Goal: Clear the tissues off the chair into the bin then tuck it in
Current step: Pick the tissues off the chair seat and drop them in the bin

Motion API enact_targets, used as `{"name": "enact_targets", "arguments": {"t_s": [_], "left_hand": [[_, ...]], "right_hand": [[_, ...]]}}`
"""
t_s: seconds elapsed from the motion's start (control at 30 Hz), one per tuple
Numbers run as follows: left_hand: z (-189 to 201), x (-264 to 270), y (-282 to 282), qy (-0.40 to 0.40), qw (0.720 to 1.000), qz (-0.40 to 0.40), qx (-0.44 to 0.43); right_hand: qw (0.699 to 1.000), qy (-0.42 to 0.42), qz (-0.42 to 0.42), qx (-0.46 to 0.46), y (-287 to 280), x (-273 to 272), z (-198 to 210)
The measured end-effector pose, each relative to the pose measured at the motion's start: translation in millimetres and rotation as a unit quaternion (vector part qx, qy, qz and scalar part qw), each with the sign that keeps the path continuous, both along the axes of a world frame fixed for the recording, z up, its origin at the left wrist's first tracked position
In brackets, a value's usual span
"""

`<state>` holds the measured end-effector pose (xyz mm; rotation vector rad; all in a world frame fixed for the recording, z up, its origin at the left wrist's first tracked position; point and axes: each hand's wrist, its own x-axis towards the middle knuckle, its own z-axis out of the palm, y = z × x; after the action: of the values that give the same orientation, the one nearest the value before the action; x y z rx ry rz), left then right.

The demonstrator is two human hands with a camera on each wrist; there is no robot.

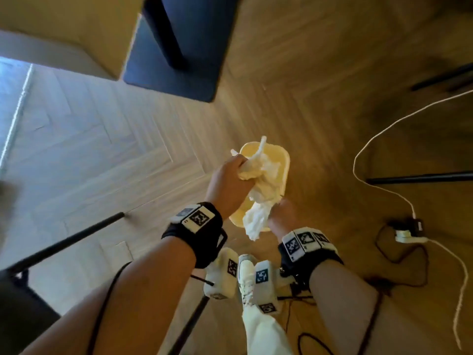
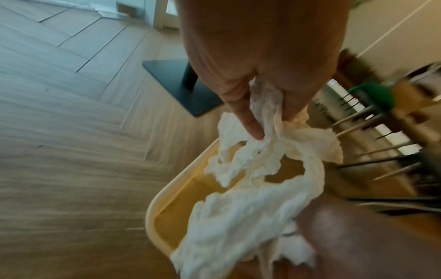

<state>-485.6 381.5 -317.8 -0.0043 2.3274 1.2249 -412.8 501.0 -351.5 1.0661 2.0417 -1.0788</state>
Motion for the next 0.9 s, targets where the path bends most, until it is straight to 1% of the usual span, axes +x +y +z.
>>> {"name": "enact_targets", "arguments": {"t_s": [0.07, 0.1, 0.2, 0.23, 0.3, 0.37, 0.43, 0.5, 0.53, 0.67, 0.77, 0.9], "left_hand": [[-43.5, -4.7, 7.3, -0.041, 0.998, -0.033, -0.038], [-61.6, -6.4, 11.0, -0.055, 0.995, -0.063, -0.06], [-102.1, -8.1, 23.5, -0.054, 0.978, -0.155, -0.13], [-111.9, -8.0, 27.3, -0.062, 0.973, -0.172, -0.143], [-124.3, -5.3, 31.4, -0.11, 0.962, -0.199, -0.151], [-128.9, -0.3, 32.9, -0.158, 0.948, -0.233, -0.148], [-127.6, 3.3, 31.8, -0.171, 0.935, -0.27, -0.156], [-120.1, 4.6, 28.6, -0.158, 0.932, -0.277, -0.17], [-114.2, 4.3, 26.5, -0.152, 0.935, -0.269, -0.172], [-75.4, 6.6, 10.4, -0.137, 0.962, -0.18, -0.155], [-30.3, 22.8, -17.2, -0.148, 0.967, -0.142, -0.151], [43.8, 66.4, -77.1, -0.18, 0.967, -0.098, -0.15]], "right_hand": [[0.999, -0.033, 0.015, -0.019, -0.2, -2.1, -23.4], [0.999, -0.033, 0.018, -0.024, 0.3, -2.6, -32.2], [0.998, -0.048, -0.008, -0.039, 6.0, -4.3, -49.3], [0.998, -0.046, -0.019, -0.041, 8.1, -3.1, -55.1], [0.997, -0.046, -0.033, -0.052, 10.6, -1.3, -60.2], [0.998, -0.037, -0.015, -0.055, 12.0, 2.5, -61.6], [0.998, -0.031, 0.004, -0.063, 13.2, 7.9, -56.4], [0.997, -0.032, 0.036, -0.061, 14.2, 11.8, -47.9], [0.996, -0.032, 0.052, -0.058, 14.6, 13.5, -42.7], [0.996, -0.025, 0.062, -0.06, 13.4, 20.6, -20.8], [0.992, -0.039, 0.1, -0.071, 7.4, 31.6, 2.1], [0.977, -0.049, 0.174, -0.116, -26.0, 46.8, 54.0]]}}
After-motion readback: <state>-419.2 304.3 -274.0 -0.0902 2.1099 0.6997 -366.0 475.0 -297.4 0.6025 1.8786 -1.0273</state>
